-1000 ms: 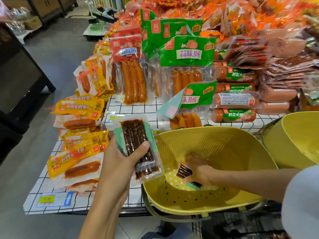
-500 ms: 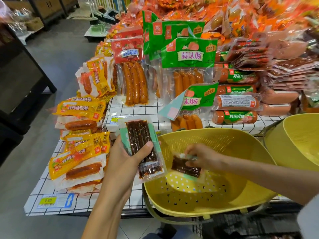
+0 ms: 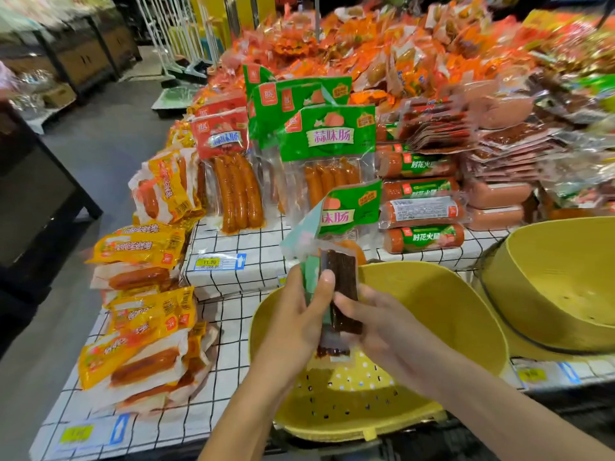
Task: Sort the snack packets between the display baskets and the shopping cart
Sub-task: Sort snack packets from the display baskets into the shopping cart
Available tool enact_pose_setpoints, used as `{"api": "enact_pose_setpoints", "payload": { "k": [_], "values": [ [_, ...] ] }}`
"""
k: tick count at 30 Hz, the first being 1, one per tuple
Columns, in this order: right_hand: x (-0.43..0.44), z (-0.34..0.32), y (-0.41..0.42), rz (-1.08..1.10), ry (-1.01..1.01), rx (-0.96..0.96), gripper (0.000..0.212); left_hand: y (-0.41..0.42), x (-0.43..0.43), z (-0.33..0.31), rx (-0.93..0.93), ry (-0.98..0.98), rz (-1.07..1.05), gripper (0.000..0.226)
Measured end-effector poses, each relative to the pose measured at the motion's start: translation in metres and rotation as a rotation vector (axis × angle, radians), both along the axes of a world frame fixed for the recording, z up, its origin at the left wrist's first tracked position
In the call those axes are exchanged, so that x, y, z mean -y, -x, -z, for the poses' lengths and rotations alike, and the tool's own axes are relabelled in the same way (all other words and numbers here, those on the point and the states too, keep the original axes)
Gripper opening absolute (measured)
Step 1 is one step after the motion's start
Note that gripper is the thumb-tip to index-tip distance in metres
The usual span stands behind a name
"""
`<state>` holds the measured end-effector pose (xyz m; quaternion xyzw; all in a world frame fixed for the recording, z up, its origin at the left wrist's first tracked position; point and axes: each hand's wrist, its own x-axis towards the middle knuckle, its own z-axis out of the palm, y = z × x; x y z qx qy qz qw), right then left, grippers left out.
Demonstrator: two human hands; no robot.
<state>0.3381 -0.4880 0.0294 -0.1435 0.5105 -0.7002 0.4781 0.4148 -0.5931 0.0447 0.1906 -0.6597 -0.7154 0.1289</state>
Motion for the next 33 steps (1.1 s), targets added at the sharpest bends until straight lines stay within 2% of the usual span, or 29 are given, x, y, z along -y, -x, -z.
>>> {"api": "enact_pose_setpoints", "payload": {
  "k": [3,6,12,20,23,25,28,33],
  "values": [
    [-0.013,0.006,0.009,-0.039,0.107,0.195,0.049,0.0,0.0,-0.006,0.017,-0.113,0.107,0.045],
    [-0.022,0.007,0.016,-0.065,0.214,0.378,0.052,-0.002,0.001,-0.014,0.016,-0.262,0.187,0.041],
    [-0.027,0.007,0.02,-0.036,0.286,0.507,0.064,-0.001,-0.007,-0.016,-0.031,-0.168,0.196,0.037],
    [-0.032,0.002,0.021,-0.049,0.385,0.651,0.055,0.001,-0.002,-0.011,0.004,-0.208,0.163,0.031],
    [-0.034,0.003,0.022,-0.044,0.364,0.616,0.05,0.005,-0.002,-0.007,0.04,-0.105,0.034,0.036],
    [-0.034,0.003,0.021,-0.08,0.31,0.519,0.044,0.008,-0.003,-0.005,0.048,-0.018,-0.011,0.041],
    [-0.032,0.006,0.02,-0.092,0.222,0.346,0.041,0.008,-0.003,-0.002,0.023,0.05,0.037,0.045],
    [-0.036,0.016,0.023,-0.114,0.288,0.318,0.041,0.01,0.001,0.001,0.006,0.026,0.143,0.061]
  ]
}}
